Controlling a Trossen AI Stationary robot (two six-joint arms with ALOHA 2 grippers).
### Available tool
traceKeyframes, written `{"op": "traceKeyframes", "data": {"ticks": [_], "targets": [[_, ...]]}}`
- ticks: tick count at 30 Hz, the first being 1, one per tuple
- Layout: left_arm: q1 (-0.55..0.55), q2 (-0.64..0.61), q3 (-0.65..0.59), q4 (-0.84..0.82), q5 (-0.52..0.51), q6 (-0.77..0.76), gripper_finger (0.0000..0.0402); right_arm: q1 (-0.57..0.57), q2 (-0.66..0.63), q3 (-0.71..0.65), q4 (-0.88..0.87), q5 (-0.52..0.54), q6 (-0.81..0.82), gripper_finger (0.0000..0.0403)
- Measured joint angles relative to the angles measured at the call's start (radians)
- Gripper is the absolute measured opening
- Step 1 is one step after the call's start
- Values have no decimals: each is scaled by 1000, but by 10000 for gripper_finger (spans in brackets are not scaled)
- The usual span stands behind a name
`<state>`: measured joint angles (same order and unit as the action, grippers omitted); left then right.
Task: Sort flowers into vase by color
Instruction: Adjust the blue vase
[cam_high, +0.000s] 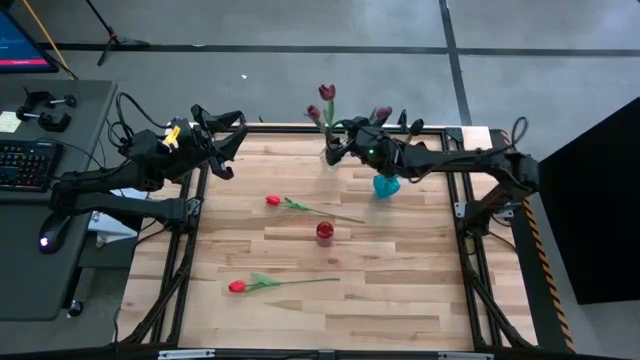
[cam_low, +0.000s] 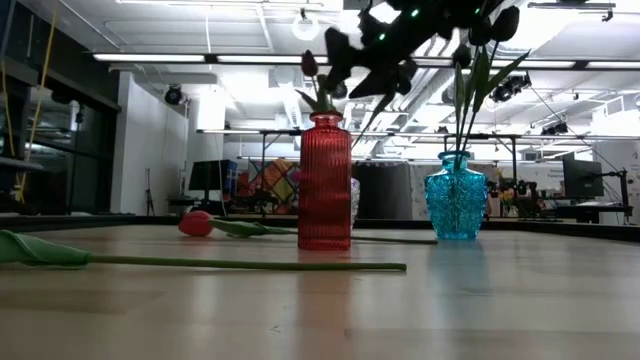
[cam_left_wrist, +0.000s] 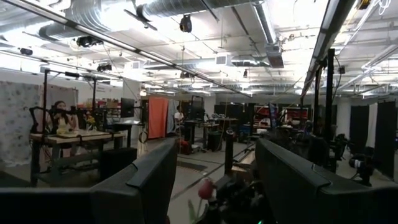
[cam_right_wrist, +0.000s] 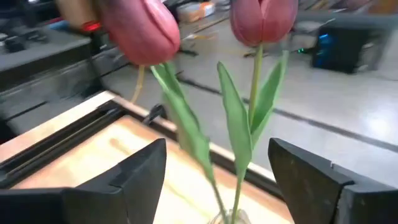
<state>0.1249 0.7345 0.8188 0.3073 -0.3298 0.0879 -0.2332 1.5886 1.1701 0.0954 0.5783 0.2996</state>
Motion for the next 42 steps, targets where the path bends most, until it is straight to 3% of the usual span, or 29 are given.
{"op": "traceKeyframes", "data": {"ticks": [7,15,19,24,30,36,42], "targets": [[0,0,0,-16,-40,-6,207,0,-124,0,-190,-264,75,272],[0,0,0,-72,-60,-53,207,16,-176,0,-213,-729,104,272],[0,0,-1,-106,-70,-92,207,64,-176,0,-311,-873,99,272],[0,0,-1,-116,-76,-95,207,159,-170,0,-575,-855,41,272],[0,0,-1,-117,-80,-95,207,303,-141,-1,-809,-721,57,248],[0,0,-1,-117,-102,-94,207,445,-136,-1,-832,-676,118,224],[0,0,-1,-117,-104,-85,207,506,-136,-1,-813,-640,246,216]]}}
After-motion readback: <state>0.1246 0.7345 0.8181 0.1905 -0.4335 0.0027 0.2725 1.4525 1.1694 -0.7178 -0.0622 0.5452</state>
